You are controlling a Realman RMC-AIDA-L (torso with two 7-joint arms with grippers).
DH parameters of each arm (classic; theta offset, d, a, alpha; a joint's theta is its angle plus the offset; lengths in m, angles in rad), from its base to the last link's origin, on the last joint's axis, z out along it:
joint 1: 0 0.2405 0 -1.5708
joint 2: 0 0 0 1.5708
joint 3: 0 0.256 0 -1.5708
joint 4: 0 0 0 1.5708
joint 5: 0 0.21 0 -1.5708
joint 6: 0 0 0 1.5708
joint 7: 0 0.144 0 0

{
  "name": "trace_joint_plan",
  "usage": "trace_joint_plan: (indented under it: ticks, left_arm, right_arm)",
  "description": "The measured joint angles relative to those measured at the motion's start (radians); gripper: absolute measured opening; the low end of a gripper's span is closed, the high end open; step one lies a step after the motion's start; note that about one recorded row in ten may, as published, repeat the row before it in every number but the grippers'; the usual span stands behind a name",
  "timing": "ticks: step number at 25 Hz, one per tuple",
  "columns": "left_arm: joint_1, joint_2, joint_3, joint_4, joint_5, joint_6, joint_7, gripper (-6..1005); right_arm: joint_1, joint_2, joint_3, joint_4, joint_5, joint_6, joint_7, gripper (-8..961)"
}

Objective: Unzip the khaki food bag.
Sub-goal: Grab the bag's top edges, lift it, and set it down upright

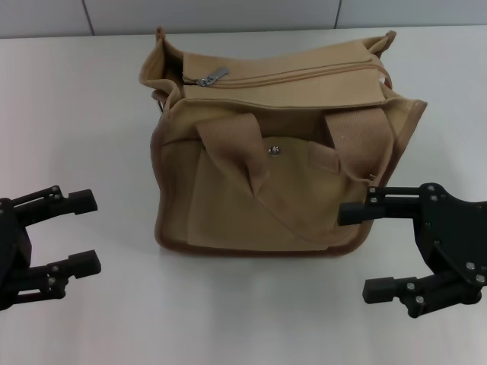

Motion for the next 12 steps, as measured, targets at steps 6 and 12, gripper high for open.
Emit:
trace_joint_plan:
  ticks: [6, 12]
  left_arm:
    - [0.0, -0.004, -0.001, 0.0, 0.001, -0.005, -0.001, 809]
    - [0.0, -0.003, 0.0, 0.001, 0.001, -0.006, -0.004, 808]
  right_arm:
    - [0.0, 0.0, 0.0, 0.002, 0.0, 0.002, 0.0, 824]
    - [-0.005, 0.005, -0.001, 0.001, 0.0, 0.009, 0.001, 823]
